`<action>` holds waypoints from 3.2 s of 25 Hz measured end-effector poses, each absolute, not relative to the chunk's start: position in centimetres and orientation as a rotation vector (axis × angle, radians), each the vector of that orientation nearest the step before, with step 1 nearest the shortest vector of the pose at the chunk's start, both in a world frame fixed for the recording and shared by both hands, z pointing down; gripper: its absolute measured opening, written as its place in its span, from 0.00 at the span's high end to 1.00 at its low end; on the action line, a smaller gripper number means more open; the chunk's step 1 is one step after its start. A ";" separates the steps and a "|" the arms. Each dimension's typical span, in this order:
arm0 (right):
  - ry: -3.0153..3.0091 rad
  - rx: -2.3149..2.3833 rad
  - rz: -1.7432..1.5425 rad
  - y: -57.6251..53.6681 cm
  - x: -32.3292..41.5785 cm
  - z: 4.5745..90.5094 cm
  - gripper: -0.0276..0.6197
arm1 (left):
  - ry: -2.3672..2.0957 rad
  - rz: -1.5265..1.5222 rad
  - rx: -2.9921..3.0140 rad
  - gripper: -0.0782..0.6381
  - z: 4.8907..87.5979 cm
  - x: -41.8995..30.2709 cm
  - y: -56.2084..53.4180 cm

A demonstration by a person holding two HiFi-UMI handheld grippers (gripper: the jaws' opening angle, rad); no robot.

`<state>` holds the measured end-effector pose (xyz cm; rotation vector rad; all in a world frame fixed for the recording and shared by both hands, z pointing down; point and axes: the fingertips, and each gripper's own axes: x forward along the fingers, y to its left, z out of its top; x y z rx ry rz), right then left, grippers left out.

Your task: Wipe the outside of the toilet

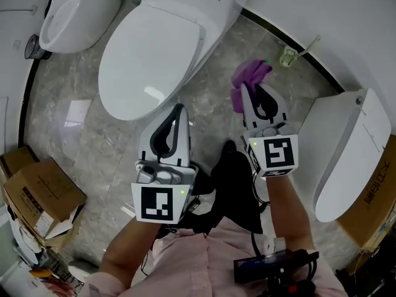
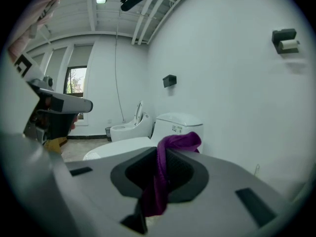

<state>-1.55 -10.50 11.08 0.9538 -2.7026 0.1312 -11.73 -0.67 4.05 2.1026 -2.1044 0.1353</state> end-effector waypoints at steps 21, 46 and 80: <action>-2.772 0.886 0.017 -15.3 -2.6 36.1 0.86 | -2.088 0.147 2.129 0.88 31.9 -11.2 -0.9; -2.806 0.880 -0.064 -26.0 -4.6 35.8 0.86 | -2.290 0.174 2.052 0.88 31.3 -12.1 1.2; -2.793 0.688 -0.175 -30.4 -11.7 39.1 0.87 | -2.359 0.260 1.958 0.88 31.3 -13.2 2.6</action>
